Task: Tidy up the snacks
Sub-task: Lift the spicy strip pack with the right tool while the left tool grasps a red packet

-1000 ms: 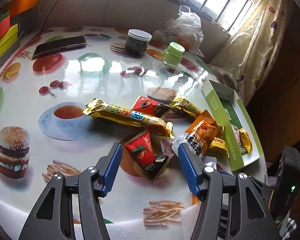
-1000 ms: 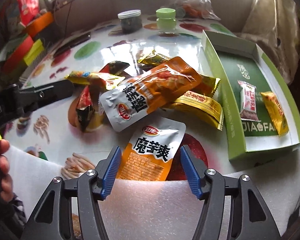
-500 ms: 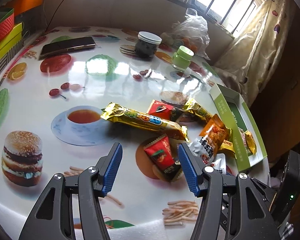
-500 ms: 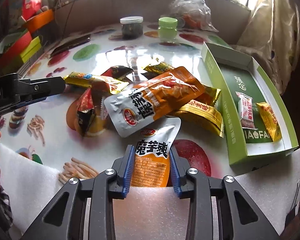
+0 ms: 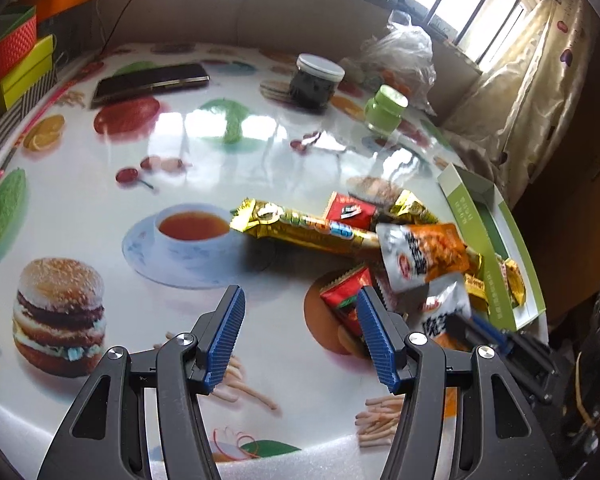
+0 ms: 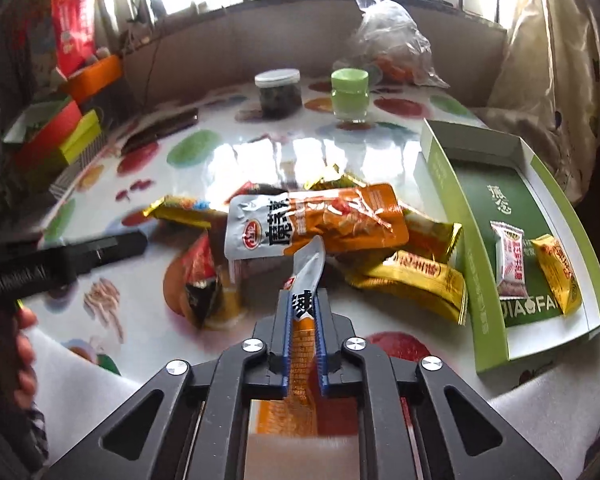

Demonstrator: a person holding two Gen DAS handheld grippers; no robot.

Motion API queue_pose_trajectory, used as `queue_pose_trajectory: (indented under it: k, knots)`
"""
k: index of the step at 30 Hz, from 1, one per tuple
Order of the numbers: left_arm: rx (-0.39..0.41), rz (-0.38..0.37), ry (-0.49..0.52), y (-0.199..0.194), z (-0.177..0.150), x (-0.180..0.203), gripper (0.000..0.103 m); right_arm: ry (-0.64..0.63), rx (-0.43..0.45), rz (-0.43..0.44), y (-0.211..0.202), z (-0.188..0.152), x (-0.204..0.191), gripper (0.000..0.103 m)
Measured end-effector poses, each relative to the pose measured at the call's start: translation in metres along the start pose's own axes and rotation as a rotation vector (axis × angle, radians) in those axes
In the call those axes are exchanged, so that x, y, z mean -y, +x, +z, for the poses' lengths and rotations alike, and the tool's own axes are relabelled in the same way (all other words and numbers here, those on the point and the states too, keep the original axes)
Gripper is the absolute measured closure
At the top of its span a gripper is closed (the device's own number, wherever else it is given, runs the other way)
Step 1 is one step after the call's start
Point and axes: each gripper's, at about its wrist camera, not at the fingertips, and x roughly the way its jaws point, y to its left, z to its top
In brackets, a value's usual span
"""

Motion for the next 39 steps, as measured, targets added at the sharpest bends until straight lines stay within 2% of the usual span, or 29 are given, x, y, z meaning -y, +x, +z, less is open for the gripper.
queue_pose_trajectory:
  k: [6,11,18,21,28,29,33,37,39]
  knots:
    - [-0.039,-0.027,-0.016,0.011,-0.003,0.009,0.044,0.027,0.033,0.061,-0.004,0.001,0.008,0.096]
    - [-0.073,-0.018,-0.029,0.024,-0.003,0.017,0.044,0.059,0.07,0.11,-0.008,0.004,0.016,0.096]
    - [-0.081,0.028,-0.046,0.031,-0.002,0.025,0.044,0.131,0.086,0.165,-0.007,0.013,0.028,0.096]
    - [-0.085,0.034,-0.039,0.035,0.0,0.028,0.044,0.157,0.1,0.181,-0.009,0.015,0.032,0.096]
    - [-0.074,0.103,0.0,0.039,-0.002,0.04,0.044,0.181,0.117,0.193,-0.013,0.017,0.04,0.097]
    - [-0.073,0.108,-0.002,0.039,-0.001,0.041,0.045,0.187,0.122,0.193,-0.015,0.016,0.043,0.097]
    - [-0.064,0.119,0.02,0.042,-0.002,0.047,0.063,0.213,0.139,0.193,-0.021,0.016,0.053,0.097]
    - [-0.062,0.135,0.03,0.044,-0.001,0.05,0.068,0.225,0.154,0.19,-0.027,0.017,0.06,0.097]
    - [-0.06,0.132,0.029,0.045,-0.001,0.05,0.074,0.226,0.154,0.187,-0.028,0.017,0.062,0.097]
